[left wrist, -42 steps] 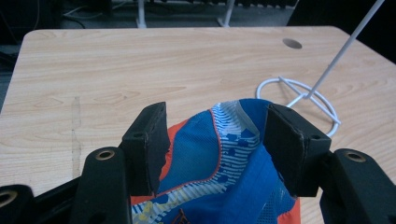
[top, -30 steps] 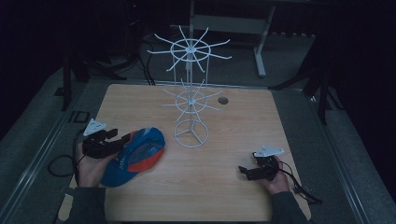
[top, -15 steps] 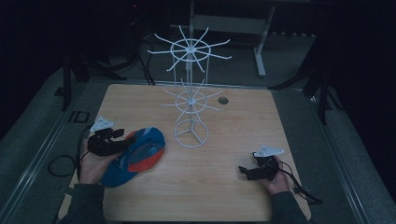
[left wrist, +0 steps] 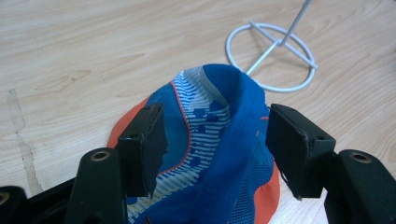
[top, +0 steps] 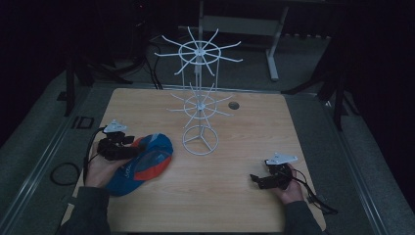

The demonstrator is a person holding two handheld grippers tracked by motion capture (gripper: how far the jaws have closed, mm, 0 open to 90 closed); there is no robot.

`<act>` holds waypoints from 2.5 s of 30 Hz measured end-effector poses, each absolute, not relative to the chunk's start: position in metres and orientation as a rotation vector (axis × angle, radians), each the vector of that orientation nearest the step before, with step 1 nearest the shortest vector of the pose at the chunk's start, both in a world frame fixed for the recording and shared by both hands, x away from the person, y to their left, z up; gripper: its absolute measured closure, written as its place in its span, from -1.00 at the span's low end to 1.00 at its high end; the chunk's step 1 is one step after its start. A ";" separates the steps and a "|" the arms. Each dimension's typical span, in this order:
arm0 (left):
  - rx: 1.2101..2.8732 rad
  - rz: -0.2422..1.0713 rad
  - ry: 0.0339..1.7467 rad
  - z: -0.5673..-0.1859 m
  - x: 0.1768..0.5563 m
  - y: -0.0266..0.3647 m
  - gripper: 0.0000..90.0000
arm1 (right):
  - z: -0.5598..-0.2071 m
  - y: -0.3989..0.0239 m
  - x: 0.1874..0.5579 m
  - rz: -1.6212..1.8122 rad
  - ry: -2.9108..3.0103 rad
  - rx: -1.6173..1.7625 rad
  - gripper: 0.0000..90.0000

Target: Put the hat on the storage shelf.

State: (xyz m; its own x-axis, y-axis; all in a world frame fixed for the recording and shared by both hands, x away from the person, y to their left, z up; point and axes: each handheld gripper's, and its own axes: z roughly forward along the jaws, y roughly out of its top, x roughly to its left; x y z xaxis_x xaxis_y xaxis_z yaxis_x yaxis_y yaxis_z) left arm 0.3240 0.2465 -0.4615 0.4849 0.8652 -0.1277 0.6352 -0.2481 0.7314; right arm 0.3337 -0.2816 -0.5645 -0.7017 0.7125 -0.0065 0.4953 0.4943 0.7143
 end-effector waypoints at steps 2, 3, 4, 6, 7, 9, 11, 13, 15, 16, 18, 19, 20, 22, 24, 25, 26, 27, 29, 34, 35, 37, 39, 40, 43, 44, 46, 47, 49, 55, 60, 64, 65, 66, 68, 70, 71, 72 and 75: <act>1.995 0.387 1.239 -0.462 0.326 0.245 -0.15 | -0.565 -0.282 0.334 1.022 2.441 1.018 -0.76; 2.000 0.384 1.239 -0.462 0.327 0.245 -0.15 | -0.565 -0.282 0.334 1.022 2.441 1.018 -0.76; 2.003 0.381 1.239 -0.462 0.328 0.245 -0.15 | -0.565 -0.282 0.334 1.022 2.441 1.018 -0.76; 2.011 0.377 1.246 -0.462 0.330 0.244 -0.15 | -0.565 -0.282 0.334 1.022 2.441 1.019 -0.76; 2.018 0.374 1.250 -0.462 0.331 0.244 -0.17 | -0.565 -0.282 0.334 1.022 2.441 1.019 -0.76; 2.027 0.364 1.258 -0.463 0.333 0.243 -0.19 | -0.565 -0.281 0.334 1.023 2.440 1.021 -0.76; 2.040 0.365 1.259 -0.463 0.335 0.241 -0.19 | -0.565 -0.281 0.334 1.023 2.440 1.021 -0.76; 2.054 0.365 1.259 -0.463 0.337 0.240 -0.19 | -0.565 -0.281 0.334 1.023 2.440 1.021 -0.76; 2.065 0.365 1.258 -0.462 0.339 0.239 -0.19 | -0.564 -0.281 0.334 1.023 2.440 1.021 -0.76; 2.071 0.362 1.256 -0.462 0.340 0.238 -0.19 | -0.565 -0.281 0.334 1.023 2.440 1.021 -0.76; 2.073 0.353 1.260 -0.462 0.341 0.238 -0.19 | -0.565 -0.281 0.334 1.023 2.440 1.021 -0.76; 2.078 0.350 1.263 -0.463 0.342 0.238 -0.19 | -0.565 -0.281 0.334 1.023 2.440 1.020 -0.76; 2.080 0.344 1.270 -0.463 0.343 0.238 -0.19 | -0.565 -0.282 0.334 1.022 2.441 1.018 -0.76; 2.086 0.334 1.273 -0.464 0.345 0.238 -0.19 | -0.565 -0.282 0.334 1.022 2.441 1.018 -0.76; 2.093 0.329 1.273 -0.464 0.346 0.237 -0.19 | -0.565 -0.282 0.334 1.022 2.441 1.018 -0.76; 2.096 0.326 1.272 -0.464 0.347 0.236 -0.19 | -0.565 -0.282 0.334 1.022 2.441 1.018 -0.76; 2.103 0.320 1.270 -0.464 0.348 0.236 -0.19 | -0.565 -0.282 0.334 1.022 2.441 1.018 -0.76; 2.106 0.316 1.266 -0.464 0.348 0.235 -0.19 | -0.565 -0.282 0.334 1.022 2.441 1.018 -0.76; 2.117 0.310 1.263 -0.464 0.350 0.234 -0.20 | -0.565 -0.282 0.334 1.022 2.441 1.018 -0.76; 2.150 0.292 1.251 -0.466 0.353 0.230 -0.25 | -0.565 -0.282 0.334 1.022 2.441 1.018 -0.76; 2.159 0.290 1.247 -0.466 0.354 0.229 -0.26 | -0.565 -0.282 0.334 1.022 2.441 1.018 -0.76; 2.175 0.281 1.240 -0.467 0.355 0.227 -0.27 | -0.565 -0.282 0.334 1.022 2.441 1.018 -0.76; 2.188 0.267 1.234 -0.469 0.356 0.225 -0.28 | -0.565 -0.282 0.334 1.022 2.441 1.018 -0.76; 2.194 0.261 1.232 -0.470 0.357 0.224 -0.28 | -0.565 -0.282 0.334 1.022 2.441 1.018 -0.76; 2.212 0.242 1.231 -0.473 0.358 0.221 -0.29 | -0.565 -0.282 0.334 1.022 2.441 1.018 -0.76; 2.215 0.240 1.233 -0.474 0.359 0.220 -0.29 | -0.565 -0.282 0.334 1.022 2.441 1.018 -0.76; 2.228 0.231 1.231 -0.476 0.360 0.219 -0.29 | -0.565 -0.282 0.334 1.022 2.441 1.018 -0.76; 2.232 0.227 1.233 -0.477 0.361 0.218 -0.29 | -0.565 -0.282 0.334 1.022 2.441 1.018 -0.76; 2.247 0.217 1.238 -0.480 0.363 0.217 -0.30 | -0.565 -0.282 0.334 1.022 2.441 1.018 -0.76; 2.292 0.193 1.242 -0.487 0.366 0.213 -0.33 | -0.565 -0.282 0.334 1.022 2.441 1.019 -0.76; 2.315 0.182 1.252 -0.490 0.367 0.211 -0.32 | -0.565 -0.282 0.334 1.022 2.441 1.019 -0.76; 2.342 0.179 1.265 -0.492 0.368 0.210 -0.19 | -0.565 -0.282 0.334 1.022 2.441 1.018 -0.76; 2.348 0.176 1.273 -0.493 0.368 0.209 -0.15 | -0.565 -0.282 0.334 1.022 2.441 1.019 -0.76; 2.359 0.176 1.280 -0.494 0.368 0.209 -0.12 | -0.565 -0.282 0.334 1.022 2.441 1.019 -0.76; 2.381 0.175 1.283 -0.495 0.369 0.209 -0.06 | -0.565 -0.282 0.334 1.022 2.441 1.019 -0.76; 2.401 0.171 1.290 -0.497 0.369 0.208 0.03 | -0.565 -0.282 0.334 1.022 2.441 1.019 -0.76; 2.403 0.166 1.294 -0.497 0.369 0.208 0.07 | -0.565 -0.282 0.334 1.022 2.441 1.019 -0.76; 2.411 0.167 1.292 -0.498 0.369 0.208 0.13 | -0.565 -0.282 0.334 1.022 2.441 1.019 -0.76; 2.412 0.182 1.302 -0.497 0.368 0.208 0.36 | -0.565 -0.282 0.334 1.022 2.441 1.019 -0.76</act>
State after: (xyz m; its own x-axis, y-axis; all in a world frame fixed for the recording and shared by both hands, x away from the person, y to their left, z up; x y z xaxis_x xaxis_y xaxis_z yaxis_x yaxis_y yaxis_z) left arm 0.3685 0.2078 -0.4968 0.5596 0.8257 -0.0707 0.7749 -0.4911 0.3979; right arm 0.3337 -0.2816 -0.5645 -0.7015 0.7127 -0.0063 0.4955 0.4940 0.7145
